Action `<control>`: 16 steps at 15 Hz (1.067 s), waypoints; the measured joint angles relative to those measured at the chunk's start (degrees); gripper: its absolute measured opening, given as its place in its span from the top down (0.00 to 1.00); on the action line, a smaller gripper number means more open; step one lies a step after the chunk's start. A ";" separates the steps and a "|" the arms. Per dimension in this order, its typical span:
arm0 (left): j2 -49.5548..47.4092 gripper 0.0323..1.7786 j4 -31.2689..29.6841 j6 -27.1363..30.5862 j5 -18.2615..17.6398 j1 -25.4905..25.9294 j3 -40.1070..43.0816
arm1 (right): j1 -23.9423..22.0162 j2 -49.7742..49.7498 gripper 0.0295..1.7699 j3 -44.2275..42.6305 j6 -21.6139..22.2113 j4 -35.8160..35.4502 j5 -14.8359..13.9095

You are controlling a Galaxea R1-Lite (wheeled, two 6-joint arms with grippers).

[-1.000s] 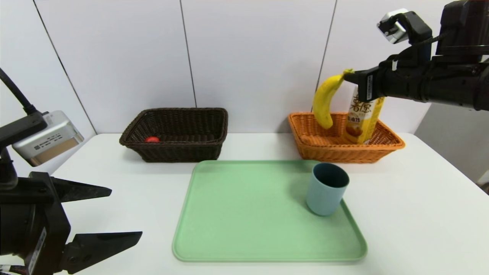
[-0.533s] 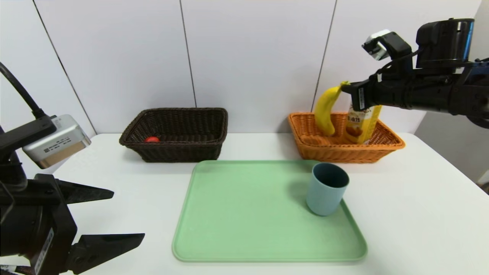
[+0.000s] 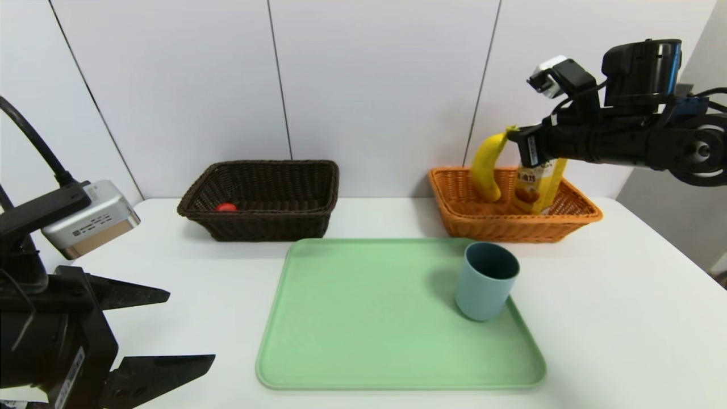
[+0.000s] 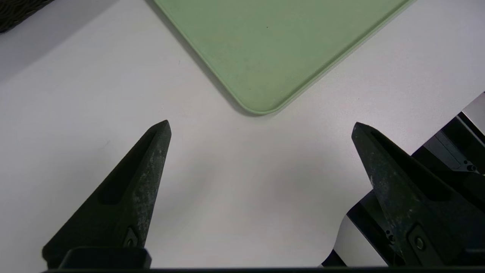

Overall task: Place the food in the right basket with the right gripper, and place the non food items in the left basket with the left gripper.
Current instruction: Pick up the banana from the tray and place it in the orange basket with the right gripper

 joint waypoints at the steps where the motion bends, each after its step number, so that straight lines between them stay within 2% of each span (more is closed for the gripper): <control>1: 0.00 0.05 -0.27 0.05 -0.02 0.00 0.02 | -0.16 0.39 0.97 -0.07 -0.16 0.07 0.01; 7: -0.21 0.05 -3.02 0.16 -0.17 0.00 0.74 | -0.94 2.18 0.95 -0.20 -1.87 0.18 0.01; 8: -0.18 0.05 -3.02 0.16 -0.17 0.00 0.74 | -0.96 2.40 0.83 -0.22 -2.10 0.24 0.01; 11: -0.11 0.05 -3.00 0.18 -0.13 0.00 0.77 | -1.00 2.67 0.57 -0.30 -2.17 0.18 -0.05; 16: -0.13 0.05 -3.00 0.16 -0.20 0.00 0.77 | -0.99 2.73 0.32 -0.57 -2.17 0.39 0.01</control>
